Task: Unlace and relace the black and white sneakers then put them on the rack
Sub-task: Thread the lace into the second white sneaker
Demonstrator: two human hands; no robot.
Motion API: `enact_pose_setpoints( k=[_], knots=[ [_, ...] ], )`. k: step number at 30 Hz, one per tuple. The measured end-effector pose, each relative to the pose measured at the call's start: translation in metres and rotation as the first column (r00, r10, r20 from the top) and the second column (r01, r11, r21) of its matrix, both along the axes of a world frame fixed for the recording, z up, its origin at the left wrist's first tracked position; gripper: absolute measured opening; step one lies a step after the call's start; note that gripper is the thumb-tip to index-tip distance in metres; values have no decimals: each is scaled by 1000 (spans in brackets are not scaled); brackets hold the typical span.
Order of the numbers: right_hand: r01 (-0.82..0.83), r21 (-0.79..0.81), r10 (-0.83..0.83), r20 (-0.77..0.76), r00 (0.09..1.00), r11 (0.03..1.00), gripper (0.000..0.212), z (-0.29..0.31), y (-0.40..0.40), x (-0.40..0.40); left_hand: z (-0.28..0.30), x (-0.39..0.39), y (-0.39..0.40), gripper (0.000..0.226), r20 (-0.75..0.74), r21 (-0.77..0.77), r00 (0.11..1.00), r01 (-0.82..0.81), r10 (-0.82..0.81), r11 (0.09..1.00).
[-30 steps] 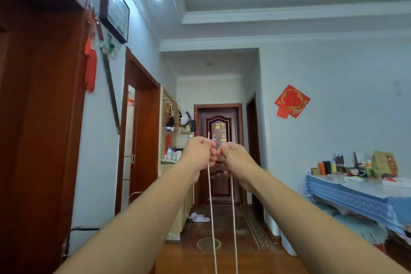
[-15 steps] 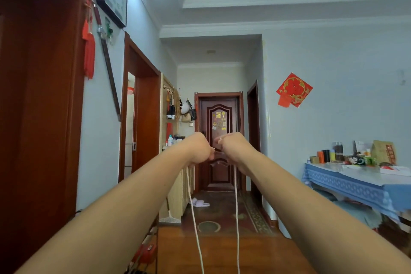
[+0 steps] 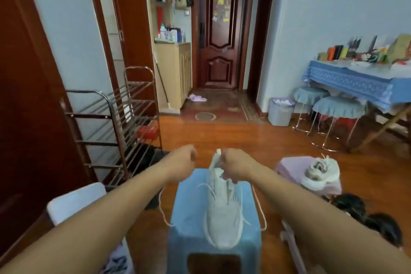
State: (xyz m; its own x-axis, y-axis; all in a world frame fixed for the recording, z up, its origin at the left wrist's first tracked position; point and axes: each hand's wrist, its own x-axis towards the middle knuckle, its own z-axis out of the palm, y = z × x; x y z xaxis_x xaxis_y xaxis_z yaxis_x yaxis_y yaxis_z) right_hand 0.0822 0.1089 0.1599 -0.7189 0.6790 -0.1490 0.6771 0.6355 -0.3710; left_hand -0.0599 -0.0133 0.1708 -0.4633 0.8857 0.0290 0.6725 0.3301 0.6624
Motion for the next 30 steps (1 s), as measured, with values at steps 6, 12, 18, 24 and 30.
enact_pose_setpoints(
  k=[6,12,18,24,30],
  knots=[
    [74,-5,-66,-514,855,997,7,-98,3,14,-107,28,19,28,222,234,975,-81,28,969],
    [299,-373,-478,-651,590,878,18,-127,21,45,-137,28,17,27,391,215,920,-107,15,971],
    [268,-322,-395,-445,804,908,15,-118,29,77,-141,27,20,25,266,257,962,-125,54,958],
    [157,-151,-210,-463,861,976,22,-128,8,51,-144,27,26,21,-26,91,999,-38,41,995],
    [195,-89,-214,-436,874,977,19,-133,-11,43,-135,24,12,18,18,-136,997,70,-68,988]
  ],
)
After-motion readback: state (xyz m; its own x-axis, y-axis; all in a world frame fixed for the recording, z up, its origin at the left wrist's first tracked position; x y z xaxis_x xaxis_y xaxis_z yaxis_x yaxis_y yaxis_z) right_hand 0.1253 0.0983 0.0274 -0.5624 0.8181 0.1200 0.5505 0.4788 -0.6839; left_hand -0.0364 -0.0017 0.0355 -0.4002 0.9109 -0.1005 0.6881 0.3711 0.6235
